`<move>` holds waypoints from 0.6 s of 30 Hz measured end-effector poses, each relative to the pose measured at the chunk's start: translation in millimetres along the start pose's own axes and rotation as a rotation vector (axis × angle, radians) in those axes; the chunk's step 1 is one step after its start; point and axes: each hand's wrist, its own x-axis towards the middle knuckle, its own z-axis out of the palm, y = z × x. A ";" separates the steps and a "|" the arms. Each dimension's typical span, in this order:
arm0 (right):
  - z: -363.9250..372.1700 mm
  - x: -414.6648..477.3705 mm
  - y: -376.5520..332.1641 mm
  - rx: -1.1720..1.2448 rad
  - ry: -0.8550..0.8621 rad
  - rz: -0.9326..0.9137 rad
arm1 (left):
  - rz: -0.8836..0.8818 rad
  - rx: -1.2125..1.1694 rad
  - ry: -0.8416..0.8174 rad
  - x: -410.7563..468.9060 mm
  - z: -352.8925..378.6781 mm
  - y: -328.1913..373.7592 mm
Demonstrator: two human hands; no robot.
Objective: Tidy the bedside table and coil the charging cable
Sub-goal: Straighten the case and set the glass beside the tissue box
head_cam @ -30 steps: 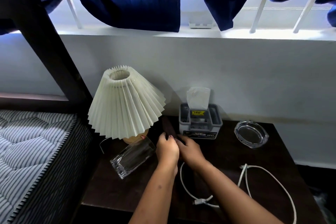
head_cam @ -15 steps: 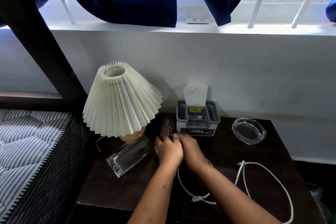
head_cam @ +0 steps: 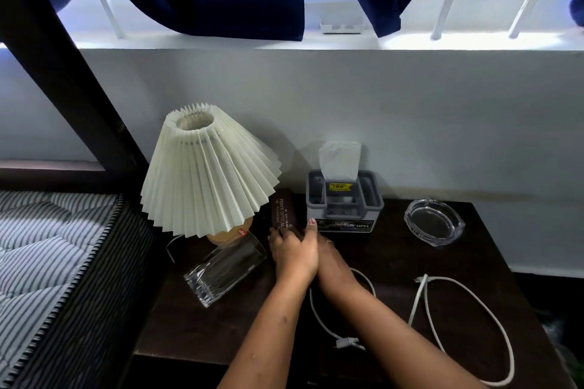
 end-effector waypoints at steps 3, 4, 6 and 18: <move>3.6 1.9 0.7 -0.018 -0.022 0.006 | 0.020 -0.050 0.005 3.1 -0.6 -1.3; 4.6 2.7 1.0 -0.018 -0.026 0.010 | 0.034 -0.047 0.012 4.2 -0.7 -1.5; 5.9 3.7 2.5 -0.041 -0.038 0.025 | 0.049 -0.035 0.017 6.2 -0.7 -2.0; 8.2 10.3 3.3 -0.251 -0.060 0.045 | 0.035 -0.071 0.024 10.8 0.6 -0.2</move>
